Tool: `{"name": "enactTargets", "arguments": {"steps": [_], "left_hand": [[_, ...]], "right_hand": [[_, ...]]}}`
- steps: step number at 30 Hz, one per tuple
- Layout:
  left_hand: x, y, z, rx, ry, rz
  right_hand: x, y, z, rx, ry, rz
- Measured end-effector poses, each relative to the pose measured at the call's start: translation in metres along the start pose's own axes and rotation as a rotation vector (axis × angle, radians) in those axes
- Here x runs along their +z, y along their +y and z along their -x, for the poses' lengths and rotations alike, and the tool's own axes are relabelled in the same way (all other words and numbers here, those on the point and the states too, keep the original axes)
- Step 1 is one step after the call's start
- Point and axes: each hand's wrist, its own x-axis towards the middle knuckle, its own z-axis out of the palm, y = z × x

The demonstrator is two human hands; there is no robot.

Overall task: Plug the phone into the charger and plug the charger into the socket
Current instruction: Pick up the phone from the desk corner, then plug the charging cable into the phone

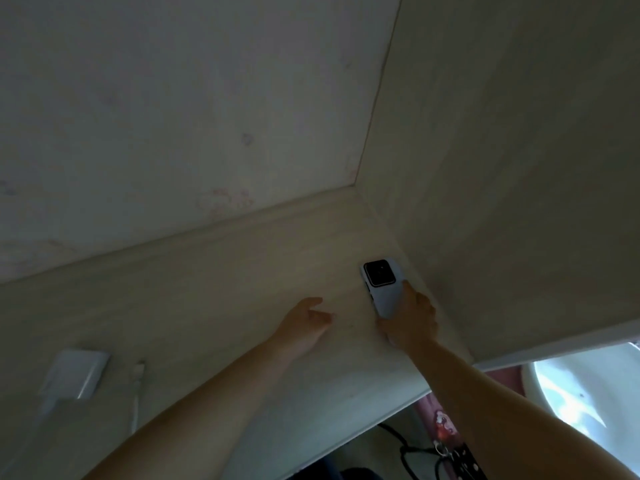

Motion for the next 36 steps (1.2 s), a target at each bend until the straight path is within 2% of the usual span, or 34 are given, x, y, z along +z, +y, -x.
{"name": "enactTargets", "arguments": {"steps": [3,6,11,15,21,28,32,36], "left_hand": [[-0.002,-0.001,0.013,0.003,0.039,0.071],[-0.006,-0.001,0.033,-0.005,0.065,0.181],[-0.01,-0.004,0.08,0.031,0.103,0.336],[-0.01,-0.02,0.127,0.066,0.127,0.421],[-0.002,-0.069,0.196,0.039,0.371,0.623],[-0.007,-0.123,0.26,0.034,0.561,0.604],[-0.014,-0.139,0.283,0.045,0.606,0.655],[-0.03,-0.154,0.301,0.08,0.594,0.713]], "right_hand": [[-0.008,-0.012,0.006,-0.025,-0.075,-0.138],[-0.009,-0.028,0.024,-0.138,-0.112,-0.275],[-0.006,-0.058,0.075,-0.384,-0.16,-0.362],[0.002,-0.061,0.12,-0.489,-0.274,-0.384],[0.031,-0.049,0.192,-0.704,-0.402,-0.316],[0.063,-0.043,0.252,-0.802,-0.56,-0.26],[0.072,-0.052,0.268,-0.814,-0.623,-0.255],[0.08,-0.07,0.278,-0.731,-0.758,-0.303]]}}
